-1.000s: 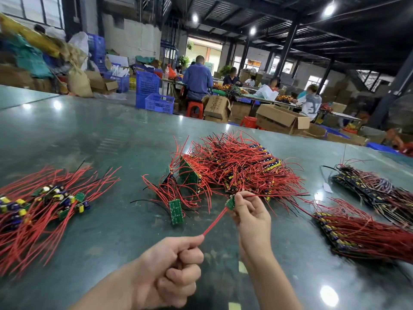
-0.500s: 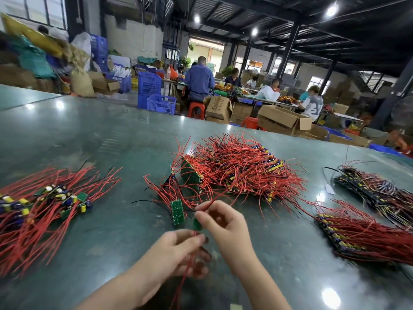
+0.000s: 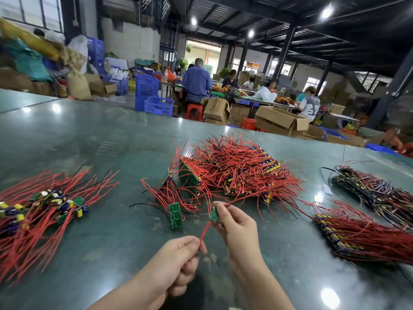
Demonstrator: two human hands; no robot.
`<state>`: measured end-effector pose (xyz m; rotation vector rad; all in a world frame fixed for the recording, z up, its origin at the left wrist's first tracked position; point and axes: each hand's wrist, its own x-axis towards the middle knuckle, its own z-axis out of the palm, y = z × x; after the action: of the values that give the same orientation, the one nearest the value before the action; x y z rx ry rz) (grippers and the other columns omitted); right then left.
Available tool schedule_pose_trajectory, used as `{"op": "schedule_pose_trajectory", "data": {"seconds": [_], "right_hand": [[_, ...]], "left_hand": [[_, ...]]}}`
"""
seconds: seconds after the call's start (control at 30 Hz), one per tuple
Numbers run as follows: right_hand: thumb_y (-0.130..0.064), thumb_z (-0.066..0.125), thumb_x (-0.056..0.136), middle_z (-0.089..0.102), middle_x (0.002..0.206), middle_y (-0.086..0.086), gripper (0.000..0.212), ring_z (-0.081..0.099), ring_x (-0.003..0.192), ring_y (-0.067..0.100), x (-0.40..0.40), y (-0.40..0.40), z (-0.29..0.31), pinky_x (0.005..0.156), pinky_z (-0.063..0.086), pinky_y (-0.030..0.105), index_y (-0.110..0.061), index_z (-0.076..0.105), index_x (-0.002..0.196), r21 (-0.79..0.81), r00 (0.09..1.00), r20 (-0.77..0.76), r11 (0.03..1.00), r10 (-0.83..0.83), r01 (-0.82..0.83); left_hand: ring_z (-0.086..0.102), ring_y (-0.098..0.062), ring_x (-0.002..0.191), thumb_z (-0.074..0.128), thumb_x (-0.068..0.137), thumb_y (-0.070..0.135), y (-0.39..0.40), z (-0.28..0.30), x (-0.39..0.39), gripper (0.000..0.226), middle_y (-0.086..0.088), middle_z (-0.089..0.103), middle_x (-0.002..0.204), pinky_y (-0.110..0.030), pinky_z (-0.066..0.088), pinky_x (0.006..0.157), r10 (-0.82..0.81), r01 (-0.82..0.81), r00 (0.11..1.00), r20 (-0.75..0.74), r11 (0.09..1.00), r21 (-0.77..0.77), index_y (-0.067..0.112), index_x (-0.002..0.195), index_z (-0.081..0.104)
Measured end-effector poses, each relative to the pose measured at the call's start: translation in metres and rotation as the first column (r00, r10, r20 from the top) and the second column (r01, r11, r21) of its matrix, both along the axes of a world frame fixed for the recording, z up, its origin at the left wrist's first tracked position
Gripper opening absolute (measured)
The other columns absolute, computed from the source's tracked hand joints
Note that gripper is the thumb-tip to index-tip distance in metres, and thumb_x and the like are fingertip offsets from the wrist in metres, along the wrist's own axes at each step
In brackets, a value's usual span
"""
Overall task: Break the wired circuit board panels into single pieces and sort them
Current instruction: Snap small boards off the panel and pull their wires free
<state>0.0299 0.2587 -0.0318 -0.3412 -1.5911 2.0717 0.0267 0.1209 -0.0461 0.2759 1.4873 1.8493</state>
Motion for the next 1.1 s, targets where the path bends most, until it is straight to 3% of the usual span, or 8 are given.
{"op": "schedule_pose_trajectory", "data": {"seconds": [0.27, 0.4, 0.5, 0.6, 0.73, 0.9, 1.0, 1.1], "right_hand": [[-0.008, 0.058, 0.090, 0.064, 0.066, -0.008, 0.022, 0.052, 0.061, 0.004, -0.004, 0.009, -0.003, 0.057, 0.044, 0.012, -0.014, 0.073, 0.075, -0.008, 0.995, -0.039, 0.996, -0.094, 0.094], [-0.009, 0.058, 0.091, 0.067, 0.069, -0.009, 0.017, 0.059, 0.066, 0.002, -0.005, 0.023, -0.003, 0.060, 0.050, 0.013, -0.013, 0.071, 0.080, -0.089, 0.987, -0.024, 0.984, -0.159, 0.156], [-0.009, 0.058, 0.091, 0.067, 0.067, -0.011, 0.016, 0.059, 0.062, -0.001, -0.006, 0.025, -0.004, 0.057, 0.048, 0.011, -0.013, 0.071, 0.082, -0.088, 0.981, -0.024, 0.978, -0.192, 0.189], [-0.010, 0.058, 0.091, 0.064, 0.064, -0.012, 0.016, 0.056, 0.059, -0.001, -0.007, 0.033, 0.000, 0.056, 0.048, 0.011, -0.013, 0.071, 0.083, -0.108, 0.974, -0.039, 0.970, -0.223, 0.217], [-0.008, 0.058, 0.091, 0.068, 0.072, -0.004, 0.016, 0.062, 0.067, 0.006, -0.006, 0.035, -0.001, 0.059, 0.053, 0.016, -0.011, 0.071, 0.081, -0.252, 0.988, -0.014, 0.957, -0.153, 0.145], [-0.005, 0.057, 0.091, 0.065, 0.075, 0.002, 0.014, 0.061, 0.066, 0.011, -0.007, 0.037, -0.001, 0.058, 0.055, 0.017, -0.006, 0.069, 0.083, -0.338, 0.991, 0.032, 0.931, -0.133, 0.136], [-0.007, 0.058, 0.090, 0.067, 0.072, 0.000, 0.017, 0.062, 0.062, 0.007, -0.008, 0.034, -0.003, 0.057, 0.053, 0.016, -0.010, 0.071, 0.080, -0.286, 0.990, 0.024, 0.948, -0.140, 0.141], [-0.008, 0.060, 0.089, 0.068, 0.069, -0.005, 0.018, 0.059, 0.060, 0.004, -0.008, 0.027, -0.005, 0.055, 0.050, 0.014, -0.014, 0.073, 0.078, -0.197, 0.991, 0.010, 0.971, -0.135, 0.134]], "left_hand": [[0.013, -0.005, 0.034, 0.038, 0.101, 0.020, 0.000, -0.003, -0.003, 0.028, 0.005, 0.022, 0.047, -0.006, 0.018, 0.038, 0.042, -0.050, 0.992, 0.116, 0.996, 0.072, 0.011, 0.081, 0.054], [0.025, -0.009, 0.033, 0.039, 0.102, 0.019, 0.003, -0.013, 0.004, 0.030, 0.007, 0.030, 0.042, -0.017, 0.023, 0.037, 0.005, -0.079, 0.934, -0.358, 0.978, -0.193, 0.014, 0.077, 0.053], [0.051, -0.015, 0.060, 0.037, 0.100, 0.037, 0.000, -0.014, 0.010, 0.022, 0.003, 0.051, 0.061, -0.030, 0.043, 0.063, -0.157, -0.315, 0.651, -0.743, 0.835, -0.452, 0.031, 0.081, 0.045], [0.059, -0.023, 0.090, 0.024, 0.100, 0.047, -0.001, -0.013, 0.011, 0.027, 0.000, 0.055, 0.081, -0.033, 0.044, 0.077, -0.316, -0.458, 0.510, -0.800, 0.688, -0.563, 0.031, 0.081, 0.035], [0.060, -0.012, 0.078, 0.029, 0.100, 0.047, 0.001, -0.006, 0.010, 0.045, 0.007, 0.053, 0.068, -0.027, 0.045, 0.073, -0.323, -0.347, 0.614, -0.720, 0.709, -0.614, 0.029, 0.062, 0.044], [0.024, -0.008, 0.027, 0.041, 0.098, 0.031, 0.004, -0.001, 0.011, 0.056, 0.004, 0.029, 0.034, -0.011, 0.019, 0.035, -0.187, 0.185, 0.978, -0.095, 0.982, -0.025, 0.018, 0.044, 0.051], [0.022, -0.004, 0.026, 0.058, 0.091, 0.042, -0.005, 0.002, 0.001, 0.045, 0.007, 0.021, 0.037, -0.009, 0.021, 0.035, -0.344, 0.296, 0.929, 0.139, 0.913, 0.279, 0.018, 0.053, 0.054], [0.029, -0.001, 0.030, 0.068, 0.079, 0.052, -0.010, 0.003, -0.002, 0.036, 0.013, 0.029, 0.039, -0.012, 0.026, 0.035, -0.509, 0.477, 0.861, 0.015, 0.815, 0.329, 0.021, 0.063, 0.061]]}}
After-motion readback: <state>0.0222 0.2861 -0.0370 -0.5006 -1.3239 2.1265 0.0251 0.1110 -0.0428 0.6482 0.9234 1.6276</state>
